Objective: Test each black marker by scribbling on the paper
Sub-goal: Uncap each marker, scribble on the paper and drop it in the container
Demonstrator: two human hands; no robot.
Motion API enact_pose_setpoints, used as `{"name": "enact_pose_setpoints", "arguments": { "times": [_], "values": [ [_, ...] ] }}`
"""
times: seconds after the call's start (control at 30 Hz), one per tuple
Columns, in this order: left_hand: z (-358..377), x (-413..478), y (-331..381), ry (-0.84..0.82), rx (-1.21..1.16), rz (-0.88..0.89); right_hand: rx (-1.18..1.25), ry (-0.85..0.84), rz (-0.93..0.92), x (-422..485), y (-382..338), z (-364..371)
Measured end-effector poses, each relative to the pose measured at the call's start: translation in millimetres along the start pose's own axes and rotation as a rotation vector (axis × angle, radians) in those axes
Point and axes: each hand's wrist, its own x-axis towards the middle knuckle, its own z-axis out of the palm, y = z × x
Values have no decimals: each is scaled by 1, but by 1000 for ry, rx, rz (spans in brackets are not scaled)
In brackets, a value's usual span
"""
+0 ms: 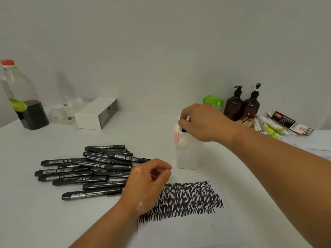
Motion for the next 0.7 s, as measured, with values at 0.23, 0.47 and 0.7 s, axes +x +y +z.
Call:
{"name": "enact_pose_setpoints", "arguments": {
  "times": [0.23,0.47,0.7],
  "values": [
    [0,0,0,-13,4,5,-93,-56,38,-6,-1,13],
    [-1,0,-2,-25,35,21,-93,-32,17,-10,-4,10],
    [-1,0,-2,-21,63,37,-40,167,7,-18,0,-10]
  ]
}}
